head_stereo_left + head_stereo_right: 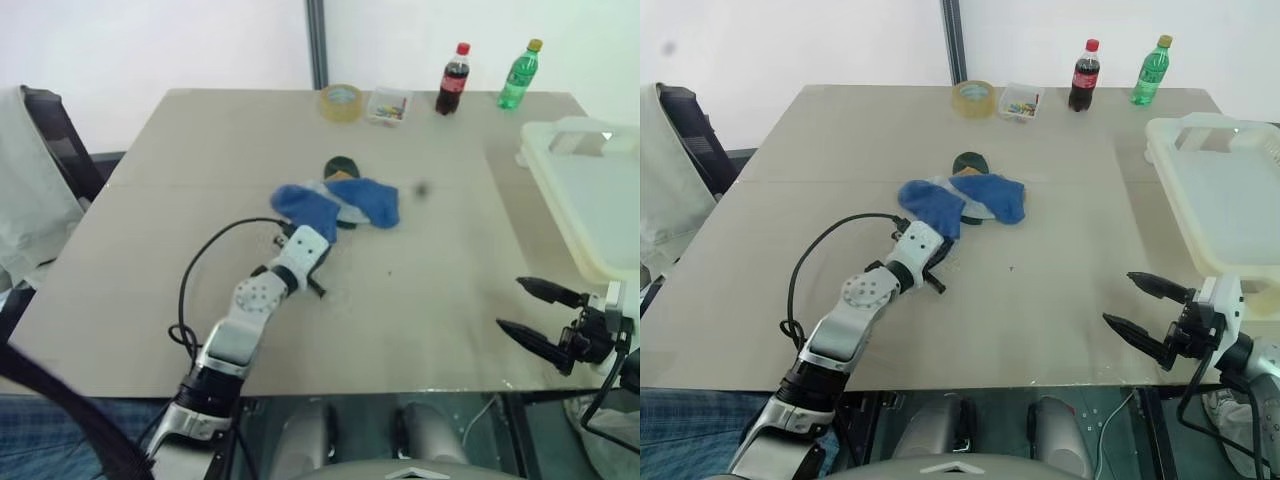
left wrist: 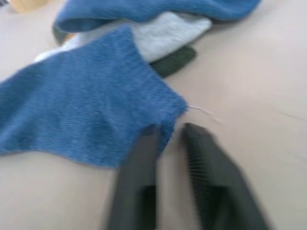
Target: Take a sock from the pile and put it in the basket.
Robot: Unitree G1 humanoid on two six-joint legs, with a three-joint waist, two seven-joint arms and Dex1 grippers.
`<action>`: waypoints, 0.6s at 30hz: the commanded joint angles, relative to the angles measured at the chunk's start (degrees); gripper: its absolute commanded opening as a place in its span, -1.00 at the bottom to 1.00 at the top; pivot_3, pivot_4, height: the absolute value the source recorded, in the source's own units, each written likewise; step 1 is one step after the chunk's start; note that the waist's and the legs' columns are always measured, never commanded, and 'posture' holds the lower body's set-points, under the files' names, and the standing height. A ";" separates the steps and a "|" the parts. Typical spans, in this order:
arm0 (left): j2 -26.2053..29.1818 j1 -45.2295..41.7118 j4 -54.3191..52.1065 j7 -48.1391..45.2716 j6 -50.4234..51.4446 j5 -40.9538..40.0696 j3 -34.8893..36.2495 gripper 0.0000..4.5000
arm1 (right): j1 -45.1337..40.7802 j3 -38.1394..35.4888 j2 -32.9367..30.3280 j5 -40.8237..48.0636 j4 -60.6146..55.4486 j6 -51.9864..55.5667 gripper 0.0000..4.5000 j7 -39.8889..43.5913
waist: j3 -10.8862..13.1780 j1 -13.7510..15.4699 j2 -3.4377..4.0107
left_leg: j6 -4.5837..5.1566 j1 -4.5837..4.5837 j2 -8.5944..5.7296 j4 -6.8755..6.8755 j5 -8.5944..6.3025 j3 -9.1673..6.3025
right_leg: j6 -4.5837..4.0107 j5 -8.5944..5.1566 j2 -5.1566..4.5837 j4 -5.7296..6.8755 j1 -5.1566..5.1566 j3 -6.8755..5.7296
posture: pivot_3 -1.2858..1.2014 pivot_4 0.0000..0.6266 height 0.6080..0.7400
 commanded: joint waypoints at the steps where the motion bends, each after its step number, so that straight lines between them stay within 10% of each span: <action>1: 0.14 1.18 -1.08 -0.20 8.61 0.78 -0.50 -0.98 | -0.29 -0.79 0.26 0.35 -0.88 -1.41 1.00 0.61 | 0.00 0.00 0.01 | 0.00 0.02 0.00 0.01 0.00 0.01 | 0.00 0.00 0.00 0.03 0.00 0.01 | 0.03 -0.52 0.93; 18: -8.21 -1.78 -14.74 -3.53 31.01 -7.22 -5.13 -0.98 | 1.79 -1.45 1.12 -0.66 0.29 -4.34 1.00 1.11 | 0.03 0.34 -0.05 | 0.01 -0.13 -0.15 0.02 0.00 -0.03 | 0.15 -0.06 0.09 0.03 -0.05 0.00 | 0.03 -0.52 0.93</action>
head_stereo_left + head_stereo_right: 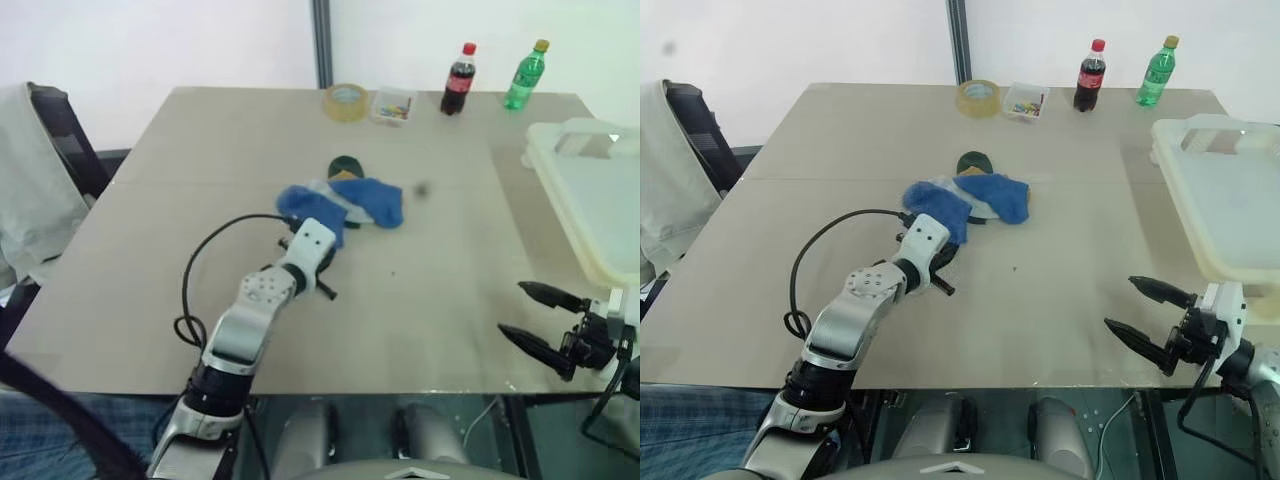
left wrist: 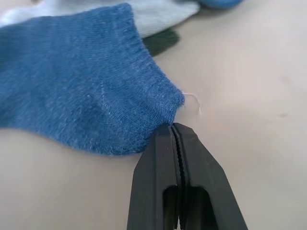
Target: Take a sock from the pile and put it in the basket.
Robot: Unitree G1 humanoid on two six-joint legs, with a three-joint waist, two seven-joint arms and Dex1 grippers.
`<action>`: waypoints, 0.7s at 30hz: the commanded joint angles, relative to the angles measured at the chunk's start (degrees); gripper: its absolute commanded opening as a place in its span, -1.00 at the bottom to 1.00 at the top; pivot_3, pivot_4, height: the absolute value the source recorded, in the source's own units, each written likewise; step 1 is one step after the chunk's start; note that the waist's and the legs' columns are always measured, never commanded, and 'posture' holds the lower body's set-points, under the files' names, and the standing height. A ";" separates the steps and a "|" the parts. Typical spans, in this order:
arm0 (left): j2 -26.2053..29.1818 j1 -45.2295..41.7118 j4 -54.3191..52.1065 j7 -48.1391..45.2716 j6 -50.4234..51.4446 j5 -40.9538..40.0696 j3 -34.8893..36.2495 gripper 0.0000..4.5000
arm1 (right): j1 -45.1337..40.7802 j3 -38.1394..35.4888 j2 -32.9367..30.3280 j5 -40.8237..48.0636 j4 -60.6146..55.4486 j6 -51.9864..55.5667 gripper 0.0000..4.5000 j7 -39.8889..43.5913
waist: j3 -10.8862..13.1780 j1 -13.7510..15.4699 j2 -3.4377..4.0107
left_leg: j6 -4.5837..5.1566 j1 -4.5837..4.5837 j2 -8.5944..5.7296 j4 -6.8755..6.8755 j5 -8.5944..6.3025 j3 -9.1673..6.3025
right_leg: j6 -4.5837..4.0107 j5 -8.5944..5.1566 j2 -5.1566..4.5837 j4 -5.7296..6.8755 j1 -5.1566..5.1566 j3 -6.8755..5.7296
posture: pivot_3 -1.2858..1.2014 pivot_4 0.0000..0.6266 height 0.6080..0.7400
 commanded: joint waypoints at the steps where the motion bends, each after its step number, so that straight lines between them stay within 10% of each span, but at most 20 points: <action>1: -3.47 0.34 -3.57 -2.45 5.84 -4.04 -5.85 -0.98 | 0.44 -1.45 0.13 -0.07 -1.15 -1.43 1.00 -0.12 | 0.01 0.06 -0.02 | 0.01 -0.02 -0.02 0.01 0.00 -0.01 | 0.02 -0.01 -0.02 -0.01 0.00 0.00 | 0.03 -0.52 0.93; 21: -19.82 -16.37 12.54 0.72 7.86 -6.95 -14.58 -0.98 | -1.31 -0.48 0.20 -1.12 -0.57 -1.50 1.00 -0.74 | 0.20 -0.16 -0.25 | 0.03 -0.20 -0.03 0.04 -0.01 -0.15 | 0.21 -0.08 0.23 0.00 -0.13 0.01 | 0.03 -0.52 0.93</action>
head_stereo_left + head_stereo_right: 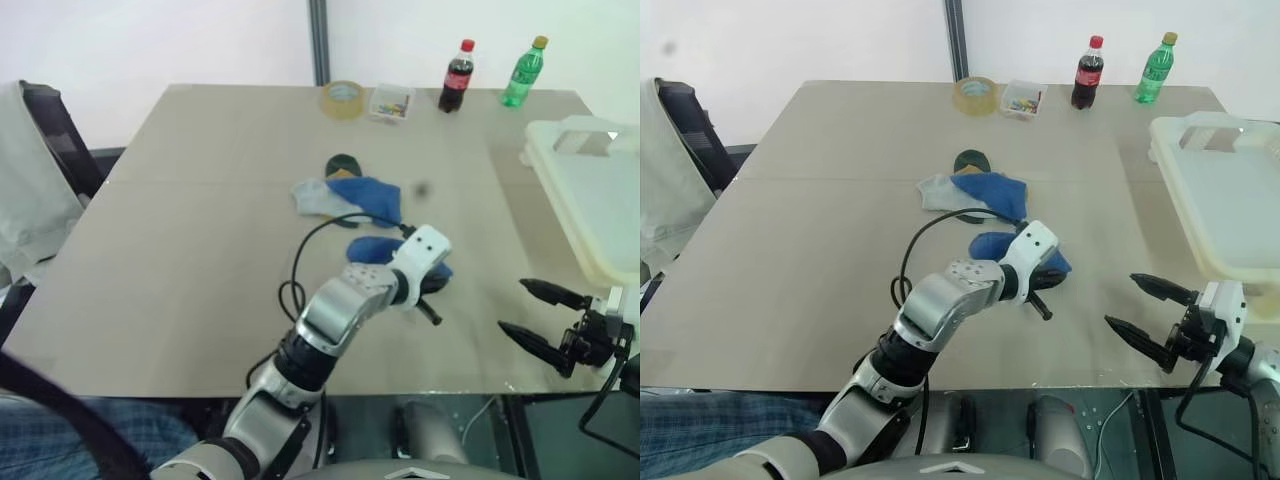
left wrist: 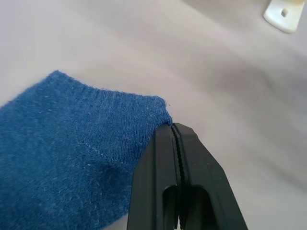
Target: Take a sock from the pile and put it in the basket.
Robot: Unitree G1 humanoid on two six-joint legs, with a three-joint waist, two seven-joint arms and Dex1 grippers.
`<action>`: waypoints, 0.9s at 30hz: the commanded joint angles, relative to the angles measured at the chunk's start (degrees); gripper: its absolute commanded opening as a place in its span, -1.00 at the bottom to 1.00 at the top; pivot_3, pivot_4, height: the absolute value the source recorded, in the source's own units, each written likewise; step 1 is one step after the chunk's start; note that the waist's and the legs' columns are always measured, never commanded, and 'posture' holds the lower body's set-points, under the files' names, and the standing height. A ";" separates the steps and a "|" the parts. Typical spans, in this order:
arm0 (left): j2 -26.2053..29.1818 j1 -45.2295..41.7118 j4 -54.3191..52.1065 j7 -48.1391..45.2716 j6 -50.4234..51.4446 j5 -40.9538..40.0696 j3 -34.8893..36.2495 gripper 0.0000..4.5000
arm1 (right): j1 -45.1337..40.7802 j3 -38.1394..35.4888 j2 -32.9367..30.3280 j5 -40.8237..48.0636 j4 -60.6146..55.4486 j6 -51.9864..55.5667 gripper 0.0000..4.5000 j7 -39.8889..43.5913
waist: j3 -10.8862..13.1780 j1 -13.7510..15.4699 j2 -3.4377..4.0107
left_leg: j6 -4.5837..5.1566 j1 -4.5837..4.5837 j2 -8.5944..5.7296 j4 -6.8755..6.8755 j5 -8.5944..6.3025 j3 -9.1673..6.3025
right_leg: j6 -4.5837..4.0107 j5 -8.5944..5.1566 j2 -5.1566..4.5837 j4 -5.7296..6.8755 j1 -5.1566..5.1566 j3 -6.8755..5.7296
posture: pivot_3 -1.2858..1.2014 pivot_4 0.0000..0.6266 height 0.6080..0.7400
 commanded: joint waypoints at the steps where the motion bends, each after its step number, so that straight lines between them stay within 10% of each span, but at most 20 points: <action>1: -1.49 -2.18 2.46 0.79 -3.89 0.86 -1.06 -0.98 | -0.18 -0.36 0.35 0.05 -0.63 -0.90 1.00 -0.27 | 0.00 0.01 0.00 | 0.00 0.00 0.00 0.00 0.00 0.00 | 0.00 0.00 0.00 0.00 0.00 0.00 | 0.03 -0.52 0.93; 4: -1.34 -2.31 3.53 0.10 -6.69 1.19 -2.41 -0.98 | -0.37 -0.19 0.65 -0.25 -0.39 -1.12 1.00 -0.41 | 0.01 0.00 -0.01 | 0.00 -0.01 -0.02 0.01 0.00 0.01 | -0.01 0.00 -0.02 -0.01 0.00 0.00 | 0.03 -0.52 0.93; 9: -1.26 -1.28 0.37 -0.57 -7.29 -0.80 -0.33 -0.09 | -1.00 0.06 0.89 -0.48 0.10 -1.41 1.00 -0.62 | 0.02 -0.03 -0.01 | 0.00 -0.04 -0.01 0.01 0.00 0.01 | -0.01 0.00 -0.04 -0.02 -0.02 0.01 | 0.03 -0.52 0.93; 17: 6.28 -2.72 -8.80 -6.54 -2.56 -9.46 11.46 -0.09 | -2.57 0.69 0.77 -0.96 1.38 -1.76 1.00 -0.24 | 0.03 -0.05 0.03 | -0.01 -0.02 0.03 0.01 0.01 0.00 | -0.02 -0.01 -0.01 0.08 -0.06 0.00 | 0.03 -0.52 0.93; 27: 12.03 -4.82 13.07 0.97 -22.35 2.62 11.13 -0.09 | -5.45 2.22 1.15 -1.64 3.30 -2.46 1.00 -0.01 | 0.08 0.17 -0.06 | -0.01 0.00 -0.04 0.04 0.01 0.07 | 0.02 0.01 -0.02 0.05 0.00 -0.12 | 0.03 -0.52 0.93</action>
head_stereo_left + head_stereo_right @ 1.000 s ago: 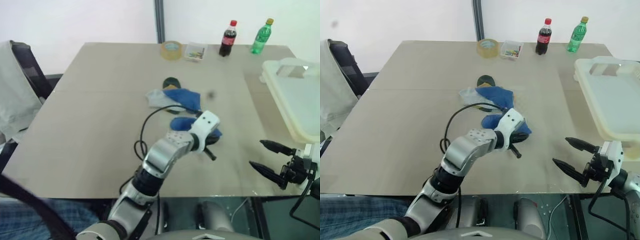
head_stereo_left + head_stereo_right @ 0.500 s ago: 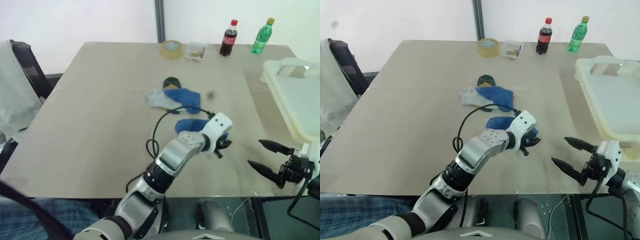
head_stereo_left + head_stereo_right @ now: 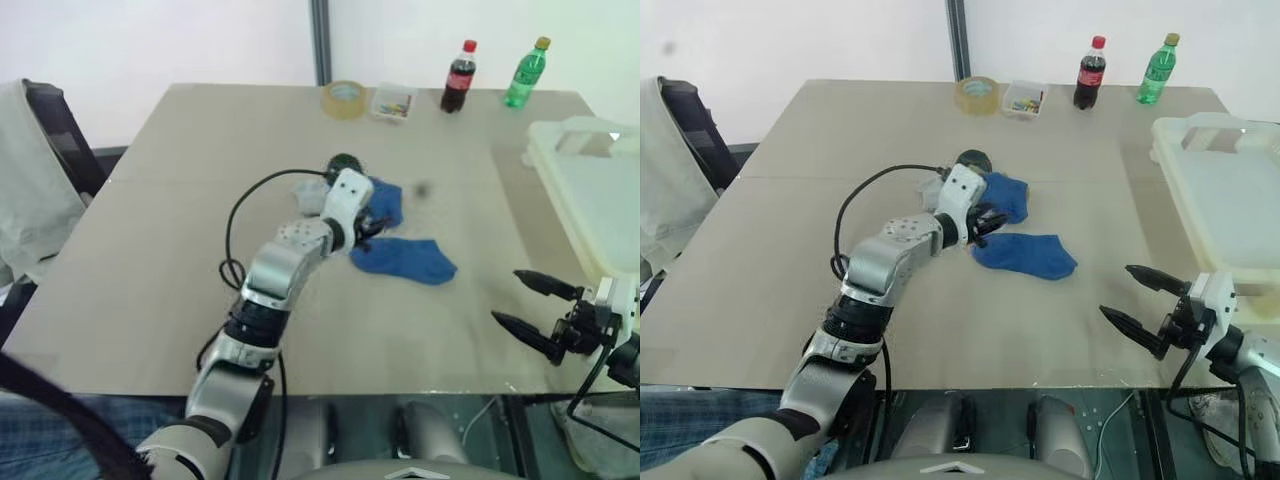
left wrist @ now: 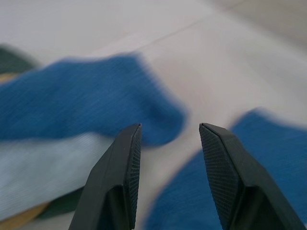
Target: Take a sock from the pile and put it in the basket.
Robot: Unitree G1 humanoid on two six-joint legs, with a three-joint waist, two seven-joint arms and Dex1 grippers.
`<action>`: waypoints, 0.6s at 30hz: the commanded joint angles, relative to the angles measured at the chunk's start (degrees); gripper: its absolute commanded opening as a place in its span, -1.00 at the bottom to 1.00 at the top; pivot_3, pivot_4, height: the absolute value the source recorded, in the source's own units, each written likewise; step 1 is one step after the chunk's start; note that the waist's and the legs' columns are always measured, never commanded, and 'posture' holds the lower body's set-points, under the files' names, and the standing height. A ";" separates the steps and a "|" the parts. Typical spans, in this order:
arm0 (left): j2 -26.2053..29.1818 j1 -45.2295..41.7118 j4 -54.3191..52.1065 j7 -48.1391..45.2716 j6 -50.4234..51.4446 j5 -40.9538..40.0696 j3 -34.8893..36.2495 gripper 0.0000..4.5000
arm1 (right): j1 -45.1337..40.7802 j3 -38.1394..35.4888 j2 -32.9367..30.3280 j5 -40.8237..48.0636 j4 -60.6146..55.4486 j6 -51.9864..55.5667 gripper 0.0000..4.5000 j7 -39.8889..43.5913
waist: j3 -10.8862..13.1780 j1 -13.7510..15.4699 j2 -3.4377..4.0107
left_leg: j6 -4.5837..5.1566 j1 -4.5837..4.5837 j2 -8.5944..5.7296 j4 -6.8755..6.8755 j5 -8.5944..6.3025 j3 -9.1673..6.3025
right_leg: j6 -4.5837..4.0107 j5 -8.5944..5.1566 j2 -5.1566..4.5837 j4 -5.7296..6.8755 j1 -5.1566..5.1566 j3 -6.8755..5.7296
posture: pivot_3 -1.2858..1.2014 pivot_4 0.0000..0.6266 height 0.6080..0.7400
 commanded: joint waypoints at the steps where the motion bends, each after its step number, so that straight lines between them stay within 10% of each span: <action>1: -2.05 0.17 4.06 0.40 -6.46 2.47 -3.16 -0.09 | -1.17 0.04 0.19 0.41 -0.17 -1.18 1.00 0.48 | 0.01 0.06 -0.02 | 0.00 -0.02 0.00 0.00 0.00 0.00 | 0.00 0.00 -0.02 -0.01 -0.01 0.00 | 0.03 -0.52 0.93; 18: 10.23 14.70 -16.40 -7.86 -0.27 5.36 -10.24 -0.09 | -0.35 -0.06 0.90 0.30 -0.97 -1.46 1.00 -0.66 | -0.02 -0.29 0.03 | -0.03 0.16 0.11 -0.03 0.00 0.05 | -0.02 -0.01 -0.27 0.16 0.02 0.19 | 0.03 -0.52 0.93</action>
